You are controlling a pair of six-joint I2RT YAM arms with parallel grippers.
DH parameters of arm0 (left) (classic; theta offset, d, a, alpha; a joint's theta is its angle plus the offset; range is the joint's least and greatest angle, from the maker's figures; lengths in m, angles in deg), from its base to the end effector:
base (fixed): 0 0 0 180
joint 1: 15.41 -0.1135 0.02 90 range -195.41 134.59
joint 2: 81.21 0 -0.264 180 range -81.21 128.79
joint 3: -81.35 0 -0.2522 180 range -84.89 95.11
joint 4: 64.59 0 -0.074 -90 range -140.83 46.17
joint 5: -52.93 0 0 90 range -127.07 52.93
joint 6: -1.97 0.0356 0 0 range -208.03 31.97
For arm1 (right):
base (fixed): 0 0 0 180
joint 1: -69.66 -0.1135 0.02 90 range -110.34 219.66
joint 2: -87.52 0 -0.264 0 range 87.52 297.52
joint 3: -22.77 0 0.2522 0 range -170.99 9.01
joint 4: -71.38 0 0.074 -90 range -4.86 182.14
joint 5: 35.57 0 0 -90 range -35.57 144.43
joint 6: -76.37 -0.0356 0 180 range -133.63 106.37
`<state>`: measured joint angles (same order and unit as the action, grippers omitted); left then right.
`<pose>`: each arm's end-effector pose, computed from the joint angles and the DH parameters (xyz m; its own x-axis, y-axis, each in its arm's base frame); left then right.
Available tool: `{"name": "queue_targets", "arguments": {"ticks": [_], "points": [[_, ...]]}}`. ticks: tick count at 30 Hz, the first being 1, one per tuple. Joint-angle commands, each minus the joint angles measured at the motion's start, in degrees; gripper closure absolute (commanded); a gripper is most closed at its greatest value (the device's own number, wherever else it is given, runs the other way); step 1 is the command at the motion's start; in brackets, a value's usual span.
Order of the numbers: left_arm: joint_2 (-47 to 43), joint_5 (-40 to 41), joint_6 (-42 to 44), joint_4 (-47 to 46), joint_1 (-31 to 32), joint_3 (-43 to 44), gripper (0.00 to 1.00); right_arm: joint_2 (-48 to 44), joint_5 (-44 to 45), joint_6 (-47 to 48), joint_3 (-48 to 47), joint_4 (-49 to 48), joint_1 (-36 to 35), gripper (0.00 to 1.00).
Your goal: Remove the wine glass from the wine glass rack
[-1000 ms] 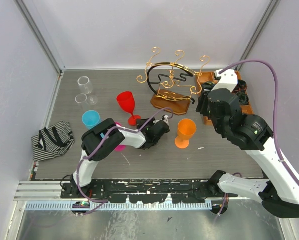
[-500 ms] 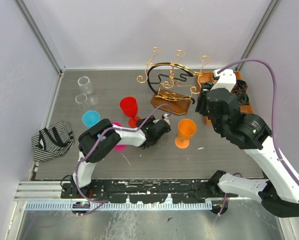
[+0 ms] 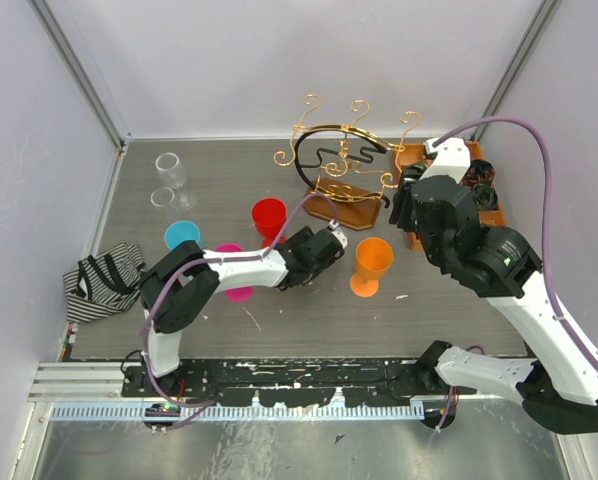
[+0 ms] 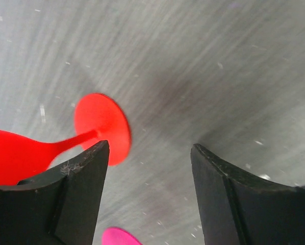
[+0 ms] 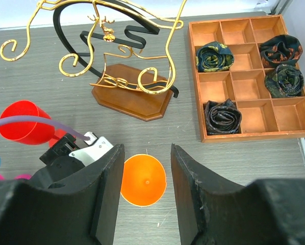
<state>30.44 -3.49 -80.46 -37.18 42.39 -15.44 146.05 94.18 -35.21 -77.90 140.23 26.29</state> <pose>0.2284 -0.3257 0.1530 -0.3661 0.7873 -0.4962 0.5929 0.6083 0.5277 0.1318 0.0931 0.4623 -0.3453 0.0628 -0.9364 0.0153 0.9980 0.0613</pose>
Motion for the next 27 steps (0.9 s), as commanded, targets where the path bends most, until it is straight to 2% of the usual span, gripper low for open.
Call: {"name": "queue_targets", "arguments": {"ticks": [1,4,7,14,15,17,18,22,24,27], "points": [[-3.8,-11.4,-7.6,7.1,0.5,0.4,0.27,0.7,-0.4,0.0,-1.6,-2.3,0.3,0.53],[-7.0,-14.0,-9.5,8.6,0.5,0.5,0.26,1.4,-0.7,0.4,-2.4,-2.5,0.3,0.50],[-10.3,-16.1,-10.9,11.8,0.5,2.1,0.26,2.4,-1.0,0.2,-3.7,-2.5,0.4,0.39],[-20.5,-20.1,-14.6,16.2,0.5,4.4,0.28,5.7,-4.1,0.3,-7.1,-2.6,2.5,0.26],[-21.9,-20.8,-15.4,17.5,0.5,5.5,0.29,6.4,-5.6,0.3,-7.6,-2.6,3.4,0.22],[-25.2,-21.6,-16.3,19.6,0.5,7.9,0.30,8.2,-9.9,0.7,-9.2,-2.7,6.4,0.07],[-26.8,-21.4,-16.9,20.4,0.5,9.2,0.29,9.5,-13.3,0.8,-9.8,-2.8,8.7,0.04],[-33.6,-17.0,-19.8,21.4,-1.3,13.1,0.15,13.5,-29.1,1.4,-10.7,-4.6,18.1,0.00],[-35.2,-17.6,-20.9,24.1,-5.2,15.9,0.14,15.3,-35.4,1.5,-11.0,-5.8,22.4,0.00],[-35.7,-15.3,-22.5,29.8,-12.1,21.3,0.01,18.0,-41.0,1.8,-12.8,-7.0,26.3,0.00]]}}
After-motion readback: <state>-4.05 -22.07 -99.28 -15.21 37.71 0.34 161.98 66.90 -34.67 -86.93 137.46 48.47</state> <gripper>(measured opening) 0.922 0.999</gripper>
